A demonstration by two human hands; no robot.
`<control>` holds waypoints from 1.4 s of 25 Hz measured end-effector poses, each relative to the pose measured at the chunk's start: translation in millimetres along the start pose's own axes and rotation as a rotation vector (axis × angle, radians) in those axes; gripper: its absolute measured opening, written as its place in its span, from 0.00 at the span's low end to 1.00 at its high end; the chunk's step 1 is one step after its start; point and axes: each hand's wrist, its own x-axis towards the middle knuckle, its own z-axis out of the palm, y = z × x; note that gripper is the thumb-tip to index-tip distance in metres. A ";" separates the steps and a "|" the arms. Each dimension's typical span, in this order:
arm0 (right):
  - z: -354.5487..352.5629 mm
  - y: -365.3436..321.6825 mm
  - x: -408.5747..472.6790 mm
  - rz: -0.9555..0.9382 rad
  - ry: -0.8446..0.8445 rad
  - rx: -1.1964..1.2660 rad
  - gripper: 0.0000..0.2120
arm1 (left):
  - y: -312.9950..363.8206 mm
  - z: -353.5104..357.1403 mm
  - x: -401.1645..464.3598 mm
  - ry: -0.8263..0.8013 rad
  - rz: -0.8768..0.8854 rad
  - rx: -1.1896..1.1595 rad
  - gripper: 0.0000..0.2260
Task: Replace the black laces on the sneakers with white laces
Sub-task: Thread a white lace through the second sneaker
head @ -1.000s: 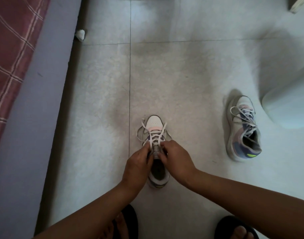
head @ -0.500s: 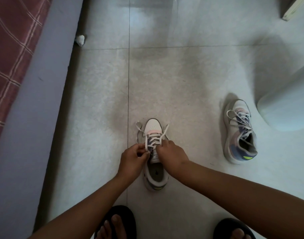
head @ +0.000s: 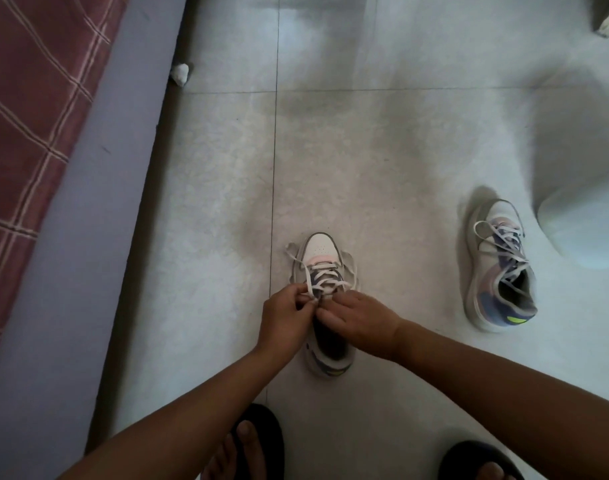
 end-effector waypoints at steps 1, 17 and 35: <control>2.3 -2.4 1.5 0.182 0.002 0.174 0.06 | 0.4 1.6 0.0 0.018 -0.026 -0.037 0.07; 4.4 -18.6 25.8 0.561 -0.264 0.101 0.17 | -5.9 -5.9 9.5 -0.096 -0.529 -0.720 0.07; 6.7 -14.6 22.6 0.791 0.158 0.501 0.03 | -10.3 31.4 -19.4 -0.218 -0.130 0.468 0.19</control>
